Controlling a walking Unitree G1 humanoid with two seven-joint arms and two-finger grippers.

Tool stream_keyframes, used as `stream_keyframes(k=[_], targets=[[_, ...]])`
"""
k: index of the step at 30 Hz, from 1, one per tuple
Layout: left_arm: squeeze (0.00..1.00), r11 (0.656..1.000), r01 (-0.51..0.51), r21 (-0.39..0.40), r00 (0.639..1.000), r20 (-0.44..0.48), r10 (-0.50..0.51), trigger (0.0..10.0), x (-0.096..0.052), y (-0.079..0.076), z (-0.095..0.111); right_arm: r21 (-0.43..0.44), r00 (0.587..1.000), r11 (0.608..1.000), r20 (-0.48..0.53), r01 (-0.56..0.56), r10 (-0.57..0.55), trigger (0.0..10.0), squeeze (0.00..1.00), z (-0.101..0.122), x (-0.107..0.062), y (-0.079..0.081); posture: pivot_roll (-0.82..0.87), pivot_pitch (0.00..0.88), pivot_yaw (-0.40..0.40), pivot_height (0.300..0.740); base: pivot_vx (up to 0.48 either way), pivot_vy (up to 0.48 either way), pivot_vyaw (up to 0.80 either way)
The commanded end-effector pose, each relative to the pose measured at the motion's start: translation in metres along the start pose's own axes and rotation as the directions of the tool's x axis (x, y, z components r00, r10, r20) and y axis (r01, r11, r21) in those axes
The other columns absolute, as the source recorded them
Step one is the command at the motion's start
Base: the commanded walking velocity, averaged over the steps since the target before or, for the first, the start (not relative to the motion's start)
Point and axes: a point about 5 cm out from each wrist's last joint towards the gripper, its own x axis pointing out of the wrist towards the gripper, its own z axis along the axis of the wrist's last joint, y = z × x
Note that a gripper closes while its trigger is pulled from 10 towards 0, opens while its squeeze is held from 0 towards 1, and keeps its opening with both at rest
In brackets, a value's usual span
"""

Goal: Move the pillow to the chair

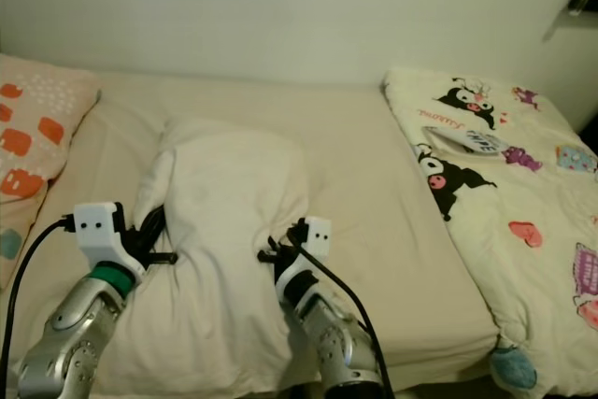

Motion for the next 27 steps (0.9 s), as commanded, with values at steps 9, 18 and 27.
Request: stream_keyframes(k=[9,18,27], targets=[[0.0,0.997,0.069,0.02,0.997,0.022,-0.069,10.0,0.0019,-0.0179,0.0027,0.047,0.993,0.992,0.041,-0.115,0.114,10.0,0.0,0.0036,0.0112,0.0257,0.07,0.02,-0.051,0.687,0.0,0.0,0.0],[0.0,0.997,0.076,0.027,0.997,0.016,-0.076,10.0,0.0026,-0.0184,0.0027,0.059,0.993,0.993,0.056,-0.106,0.103,10.0,0.0,0.0064,0.0108,0.0237,0.07,0.021,-0.044,0.707,0.0,0.0,0.0],[0.0,0.996,0.076,0.038,0.997,0.003,-0.077,10.0,0.0018,-0.0186,0.0009,0.056,0.997,0.997,0.057,-0.059,0.056,10.0,0.0,0.0089,0.0096,0.019,0.06,0.014,-0.036,0.74,0.0,0.0,0.0]])
